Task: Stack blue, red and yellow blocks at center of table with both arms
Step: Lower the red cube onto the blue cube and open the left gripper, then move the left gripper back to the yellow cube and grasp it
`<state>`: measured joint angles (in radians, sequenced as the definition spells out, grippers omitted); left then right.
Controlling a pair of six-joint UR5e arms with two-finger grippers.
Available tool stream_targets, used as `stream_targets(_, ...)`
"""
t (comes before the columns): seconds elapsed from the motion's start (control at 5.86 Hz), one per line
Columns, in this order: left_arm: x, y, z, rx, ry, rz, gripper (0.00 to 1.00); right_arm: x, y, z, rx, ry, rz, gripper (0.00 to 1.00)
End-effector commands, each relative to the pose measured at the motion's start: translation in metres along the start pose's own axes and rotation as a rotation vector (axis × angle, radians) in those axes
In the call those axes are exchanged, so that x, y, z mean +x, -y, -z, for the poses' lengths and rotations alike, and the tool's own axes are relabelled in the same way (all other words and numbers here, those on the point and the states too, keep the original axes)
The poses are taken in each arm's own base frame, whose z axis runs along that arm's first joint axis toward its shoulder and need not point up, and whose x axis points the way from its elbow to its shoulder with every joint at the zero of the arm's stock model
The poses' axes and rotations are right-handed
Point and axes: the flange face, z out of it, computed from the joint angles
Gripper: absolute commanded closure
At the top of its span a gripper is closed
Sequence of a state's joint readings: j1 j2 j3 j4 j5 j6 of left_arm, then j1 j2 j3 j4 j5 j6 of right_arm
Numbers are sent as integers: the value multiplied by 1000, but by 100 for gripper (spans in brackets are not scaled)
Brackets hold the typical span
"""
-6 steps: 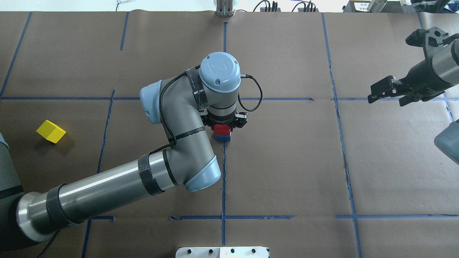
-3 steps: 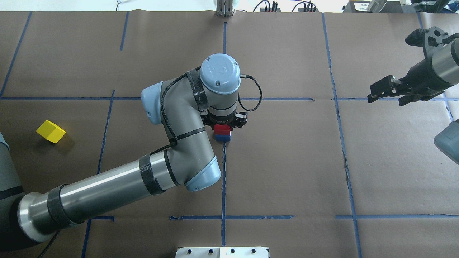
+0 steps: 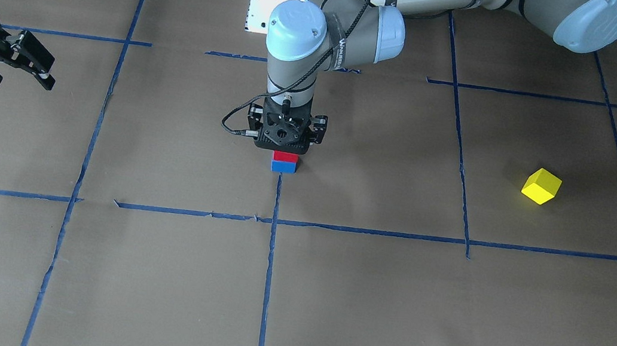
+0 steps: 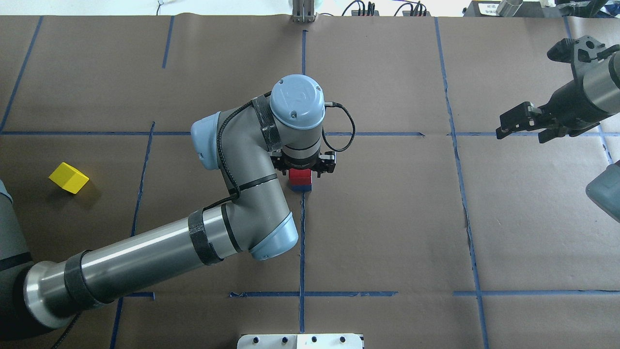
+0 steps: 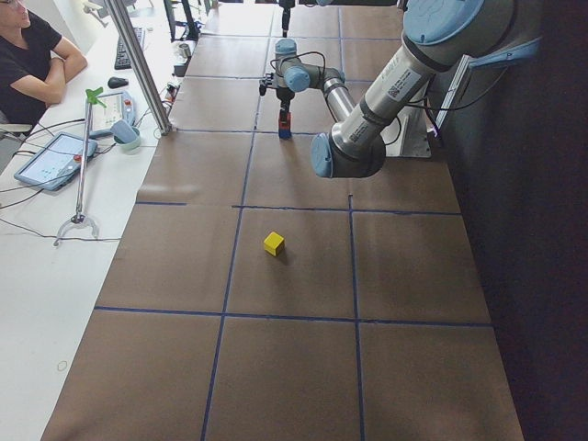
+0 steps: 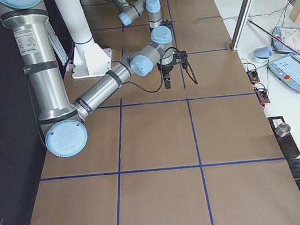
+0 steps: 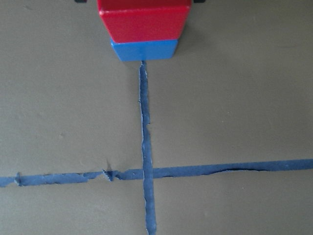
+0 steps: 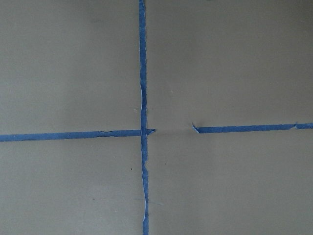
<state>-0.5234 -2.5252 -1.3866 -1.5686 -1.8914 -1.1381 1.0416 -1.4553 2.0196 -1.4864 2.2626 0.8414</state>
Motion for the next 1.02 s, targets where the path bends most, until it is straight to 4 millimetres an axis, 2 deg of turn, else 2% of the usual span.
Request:
stream_targets(0.0,1,10,48,60,-75,-5,0,0,0,0,-1,-1,-2,0)
stream_targets(0.17,-25,29,106,122,-108,20,0,1,0,-1,-1,-2,-1,0)
stream_targets(0.34,-69,31,121,120,-103,41,0,1,0,0,-1,-1,-2,0)
stream_targets(0.51,-130,21,120,110,-94,3,0,1,-1,-1,-1,-2,-3,0)
stream_targets(0.68,-202,12,123,131,-48,-144,0,1,-1,2,2,1,-1,0)
stream_targets(0.85,-261,0,108,95,-4,-272,0,0,-2,3,3,4,0,0)
